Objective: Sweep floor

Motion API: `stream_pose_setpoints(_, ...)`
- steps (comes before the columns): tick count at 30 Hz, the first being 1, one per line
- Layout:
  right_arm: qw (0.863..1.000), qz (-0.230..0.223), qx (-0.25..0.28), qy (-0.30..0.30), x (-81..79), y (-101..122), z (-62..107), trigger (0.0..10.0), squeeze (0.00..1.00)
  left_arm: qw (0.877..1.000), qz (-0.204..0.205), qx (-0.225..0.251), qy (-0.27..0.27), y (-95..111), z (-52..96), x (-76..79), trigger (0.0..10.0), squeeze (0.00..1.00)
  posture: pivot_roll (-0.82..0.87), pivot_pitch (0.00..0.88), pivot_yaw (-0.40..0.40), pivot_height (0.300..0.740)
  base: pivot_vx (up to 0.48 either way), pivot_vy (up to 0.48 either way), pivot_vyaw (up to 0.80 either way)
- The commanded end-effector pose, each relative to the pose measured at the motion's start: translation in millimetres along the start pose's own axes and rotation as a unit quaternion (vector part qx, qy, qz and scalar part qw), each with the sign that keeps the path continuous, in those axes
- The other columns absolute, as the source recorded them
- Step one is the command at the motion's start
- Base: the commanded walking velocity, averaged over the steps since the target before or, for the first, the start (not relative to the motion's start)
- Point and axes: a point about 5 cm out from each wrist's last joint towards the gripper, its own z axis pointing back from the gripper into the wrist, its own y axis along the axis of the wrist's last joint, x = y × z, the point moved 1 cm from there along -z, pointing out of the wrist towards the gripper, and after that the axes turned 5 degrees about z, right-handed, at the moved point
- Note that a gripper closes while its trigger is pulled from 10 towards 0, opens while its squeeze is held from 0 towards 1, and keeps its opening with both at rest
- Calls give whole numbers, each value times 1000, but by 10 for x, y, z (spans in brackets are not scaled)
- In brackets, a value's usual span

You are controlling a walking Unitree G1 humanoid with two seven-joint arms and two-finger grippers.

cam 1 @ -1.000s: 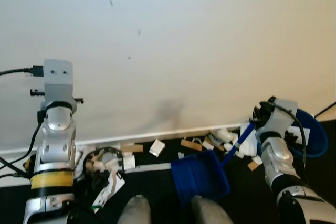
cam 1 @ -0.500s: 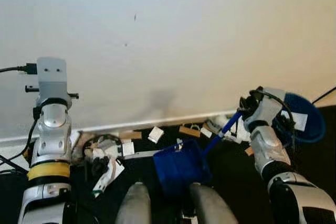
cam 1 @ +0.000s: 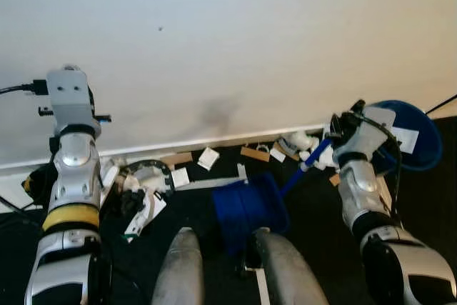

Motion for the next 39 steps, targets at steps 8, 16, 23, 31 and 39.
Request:
stream_pose_setpoints(8,999,-18,47,-1,-36,321,-211,10000,0,1000,-1,-14,-9,-62,-29,-47,10000,0,44,284,-176,740,0,0,0)
stream_pose_setpoints(16,1000,-13,-10,-4,-3,68,-100,10000,0,999,-9,-31,-29,-159,13,15,10000,0,51,279,-182,740,0,60,0)
stream_pose_setpoints(23,999,-10,-20,-23,110,-18,-27,10000,0,999,-15,-26,-21,-152,10,-60,10000,0,63,277,-180,740,0,274,0)
stream_pose_setpoints(31,1000,1,-17,-25,134,-23,-12,10000,0,1000,-17,-10,-17,-100,7,-97,10000,0,75,282,-175,740,0,0,0)
stream_pose_setpoints(39,1000,-8,-11,3,2,-41,10,10000,0,999,-34,-10,-9,-137,38,-126,10000,0,83,285,-184,740,0,0,0)
